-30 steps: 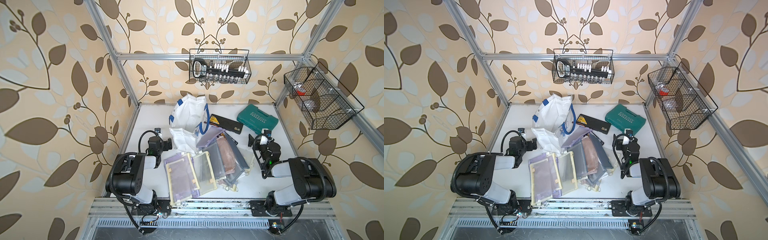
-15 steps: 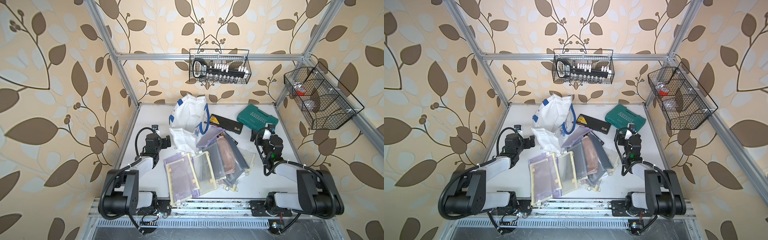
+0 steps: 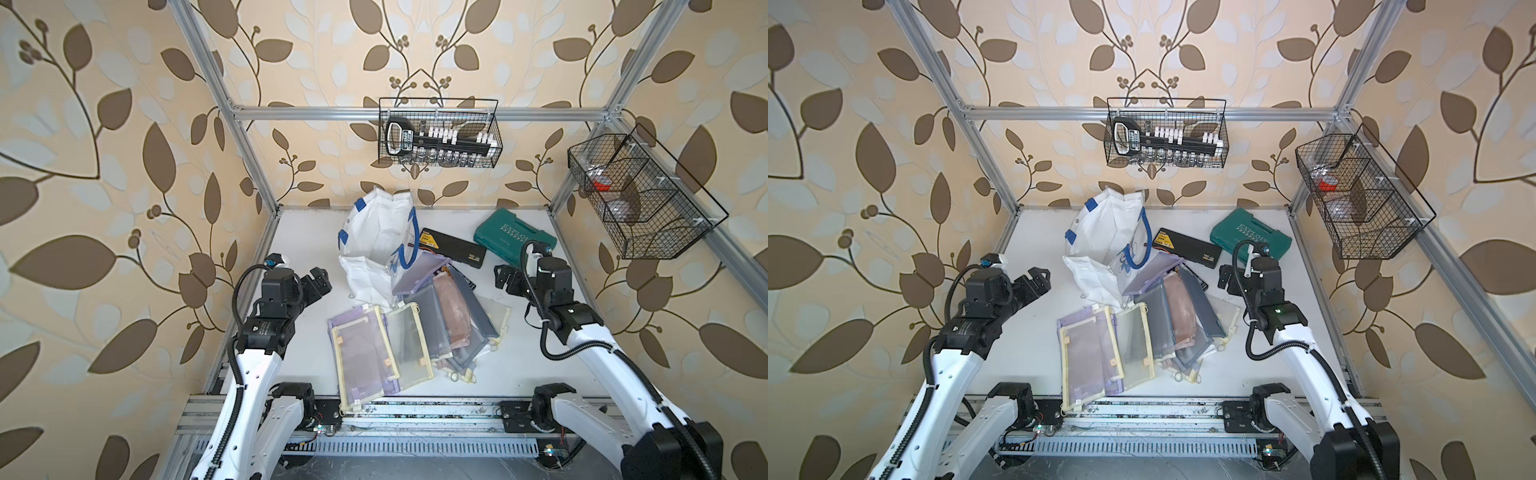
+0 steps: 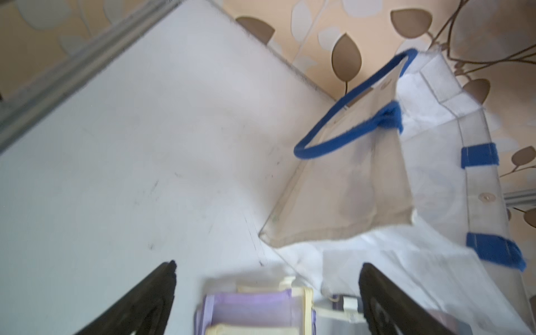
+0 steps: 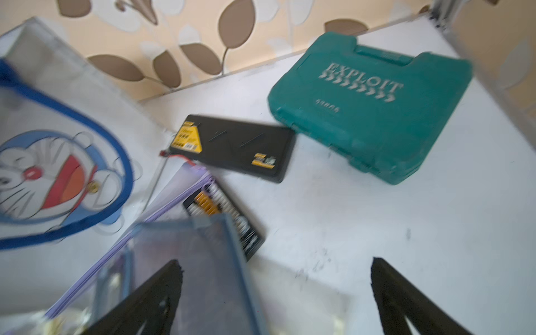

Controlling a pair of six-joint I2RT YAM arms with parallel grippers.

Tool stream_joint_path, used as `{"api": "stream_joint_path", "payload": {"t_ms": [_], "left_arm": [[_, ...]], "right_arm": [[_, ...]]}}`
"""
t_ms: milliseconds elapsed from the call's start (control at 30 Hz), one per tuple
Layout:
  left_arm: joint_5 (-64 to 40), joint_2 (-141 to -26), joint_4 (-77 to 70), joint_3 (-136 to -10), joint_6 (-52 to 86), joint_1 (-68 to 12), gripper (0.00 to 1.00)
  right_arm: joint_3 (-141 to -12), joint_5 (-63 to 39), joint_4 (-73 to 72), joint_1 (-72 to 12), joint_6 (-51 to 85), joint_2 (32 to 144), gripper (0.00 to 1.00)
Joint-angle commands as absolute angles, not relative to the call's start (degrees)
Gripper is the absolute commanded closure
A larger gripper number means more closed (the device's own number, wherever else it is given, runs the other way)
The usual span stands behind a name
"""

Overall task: Put the pencil pouch into the canvas bag
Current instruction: Move the pencil pouches to the center of the board.

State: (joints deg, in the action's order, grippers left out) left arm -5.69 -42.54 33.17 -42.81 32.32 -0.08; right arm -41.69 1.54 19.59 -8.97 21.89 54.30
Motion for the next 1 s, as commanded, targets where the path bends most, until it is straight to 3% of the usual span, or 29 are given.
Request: {"api": "stream_joint_path", "payload": {"t_ms": [0,133,300,400,500,767,967], "left_arm": [[-19.1,-43.1,47.8,-41.8,39.3,-0.8,0.01],[-23.6,-41.9,55.1,-43.2,38.5,-4.0,0.01],[-23.5,-42.2,60.9,-45.1,36.6,-6.1,0.01],[-25.4,-41.7,59.5,-43.5,36.6,-6.2,0.01],[-27.3,-41.0,58.6,-42.1,37.5,-6.3,0.01],[-28.1,-40.3,58.5,-41.5,37.6,-6.4,0.01],[-26.2,-42.0,57.9,-42.0,38.9,-6.5,0.01]], "right_arm": [[-48.1,-3.1,39.5,-13.6,26.8,54.8,0.00],[-51.9,-9.8,43.5,-22.9,31.9,59.0,0.00],[-58.0,-12.8,36.5,-42.8,35.1,71.9,0.00],[-60.1,-19.8,29.3,-47.7,33.5,80.3,0.00],[-58.5,-26.2,21.1,-48.2,33.0,86.1,0.00],[-59.1,-29.0,16.4,-44.2,31.2,97.7,0.03],[-56.9,-19.4,22.3,-34.2,28.3,99.4,0.04]]}}
